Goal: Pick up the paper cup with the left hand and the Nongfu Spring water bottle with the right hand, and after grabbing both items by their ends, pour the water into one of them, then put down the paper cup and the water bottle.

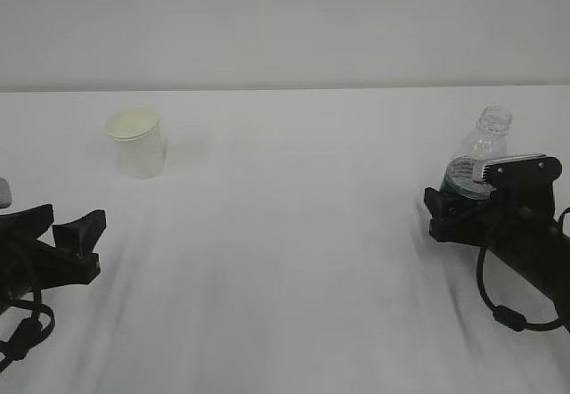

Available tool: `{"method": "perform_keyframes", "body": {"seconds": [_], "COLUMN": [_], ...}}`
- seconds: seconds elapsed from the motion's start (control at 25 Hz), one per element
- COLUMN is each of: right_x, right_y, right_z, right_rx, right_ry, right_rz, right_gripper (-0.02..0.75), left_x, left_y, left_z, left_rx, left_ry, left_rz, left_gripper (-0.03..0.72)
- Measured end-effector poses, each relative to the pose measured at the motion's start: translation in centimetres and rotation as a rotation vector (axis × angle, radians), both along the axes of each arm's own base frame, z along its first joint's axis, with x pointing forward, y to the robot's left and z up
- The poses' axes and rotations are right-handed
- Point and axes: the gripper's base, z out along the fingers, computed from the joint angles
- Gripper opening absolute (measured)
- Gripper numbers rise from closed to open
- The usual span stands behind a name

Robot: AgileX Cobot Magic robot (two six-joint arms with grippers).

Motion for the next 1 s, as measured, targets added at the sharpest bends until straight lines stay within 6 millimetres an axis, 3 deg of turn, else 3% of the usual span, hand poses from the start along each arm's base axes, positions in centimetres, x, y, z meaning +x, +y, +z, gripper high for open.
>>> {"method": "perform_keyframes", "body": {"seconds": [0.16, 0.36, 0.68, 1.0], "right_x": [0.0, 0.0, -0.1, -0.3], "right_y": [0.0, 0.1, 0.6, 0.8], "right_z": [0.0, 0.0, 0.0, 2.4], "right_rx": [0.002, 0.008, 0.003, -0.004], "right_ry": [0.0, 0.002, 0.002, -0.045], "right_rz": [-0.001, 0.008, 0.065, 0.098], "right_gripper": [0.585, 0.491, 0.48, 0.479], "left_x": [0.0, 0.0, 0.0, 0.0], "left_y": [0.0, 0.0, 0.0, 0.0], "left_z": [0.0, 0.0, 0.0, 0.0], "left_rx": [0.0, 0.0, -0.001, -0.001], "left_ry": [0.0, 0.0, 0.0, 0.0], "left_rz": [0.0, 0.003, 0.006, 0.006], "left_gripper": [0.473, 0.473, 0.471, 0.466]}}
